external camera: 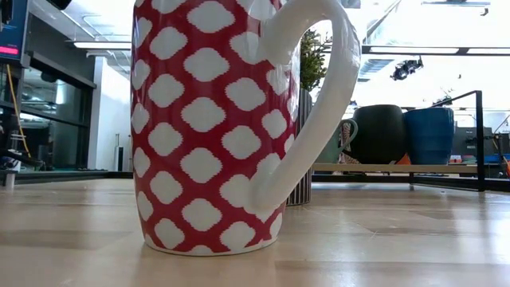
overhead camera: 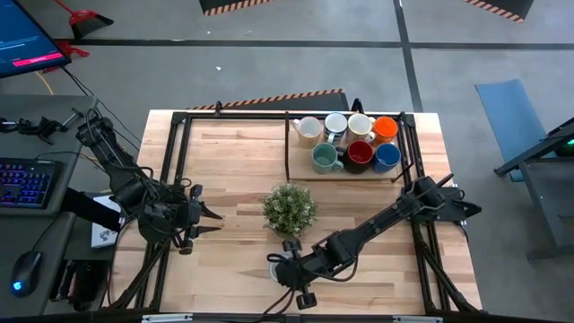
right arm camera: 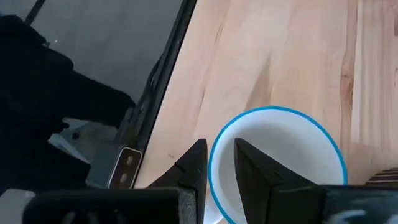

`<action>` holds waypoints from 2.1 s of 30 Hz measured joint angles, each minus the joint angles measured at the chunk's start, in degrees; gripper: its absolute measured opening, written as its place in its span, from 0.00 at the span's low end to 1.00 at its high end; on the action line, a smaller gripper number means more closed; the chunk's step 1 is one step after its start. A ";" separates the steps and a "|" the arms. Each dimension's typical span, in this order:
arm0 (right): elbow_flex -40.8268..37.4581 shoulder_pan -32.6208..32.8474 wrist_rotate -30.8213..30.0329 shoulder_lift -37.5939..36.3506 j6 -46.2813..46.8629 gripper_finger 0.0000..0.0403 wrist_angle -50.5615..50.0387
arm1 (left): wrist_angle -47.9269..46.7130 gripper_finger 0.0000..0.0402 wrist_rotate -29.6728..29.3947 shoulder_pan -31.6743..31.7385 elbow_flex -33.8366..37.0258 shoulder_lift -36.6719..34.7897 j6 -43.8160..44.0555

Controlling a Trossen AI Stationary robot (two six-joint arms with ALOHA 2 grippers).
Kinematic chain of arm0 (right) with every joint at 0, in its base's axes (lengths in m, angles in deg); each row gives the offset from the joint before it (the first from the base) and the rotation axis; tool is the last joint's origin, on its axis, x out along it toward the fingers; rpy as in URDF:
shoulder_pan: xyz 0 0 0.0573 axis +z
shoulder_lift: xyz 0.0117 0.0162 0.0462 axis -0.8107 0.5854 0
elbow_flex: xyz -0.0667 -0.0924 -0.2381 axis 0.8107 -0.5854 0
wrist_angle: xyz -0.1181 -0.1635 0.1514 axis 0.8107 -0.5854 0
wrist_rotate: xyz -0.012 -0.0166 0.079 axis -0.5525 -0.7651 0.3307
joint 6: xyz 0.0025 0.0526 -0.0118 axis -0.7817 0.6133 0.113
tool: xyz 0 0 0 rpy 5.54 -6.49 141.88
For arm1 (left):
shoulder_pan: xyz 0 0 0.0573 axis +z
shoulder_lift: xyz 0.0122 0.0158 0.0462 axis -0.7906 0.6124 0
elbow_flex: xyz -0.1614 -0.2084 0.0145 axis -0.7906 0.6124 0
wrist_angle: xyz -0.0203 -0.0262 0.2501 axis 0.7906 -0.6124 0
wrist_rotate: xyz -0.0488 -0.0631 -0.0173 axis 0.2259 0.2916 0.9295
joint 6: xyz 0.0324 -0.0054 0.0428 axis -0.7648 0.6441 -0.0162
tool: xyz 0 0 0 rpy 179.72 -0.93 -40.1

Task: Place coffee mugs
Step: Put the red patterned mug on the shelf

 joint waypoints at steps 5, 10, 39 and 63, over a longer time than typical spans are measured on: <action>0.02 0.00 0.22 0.52 0.42 0.15 -1.88 | -0.01 0.30 0.04 0.00 0.00 0.00 -0.03; 0.03 0.02 0.73 1.96 2.62 0.15 -3.07 | -0.04 0.30 0.06 0.00 0.00 0.00 -0.03; 12.49 -1.10 4.25 2.54 -16.33 0.15 -8.36 | -0.12 0.30 0.09 0.00 0.24 0.00 0.04; 15.31 -1.86 3.92 2.62 -5.62 0.46 -16.97 | -0.23 0.30 -0.22 0.00 0.28 0.00 0.04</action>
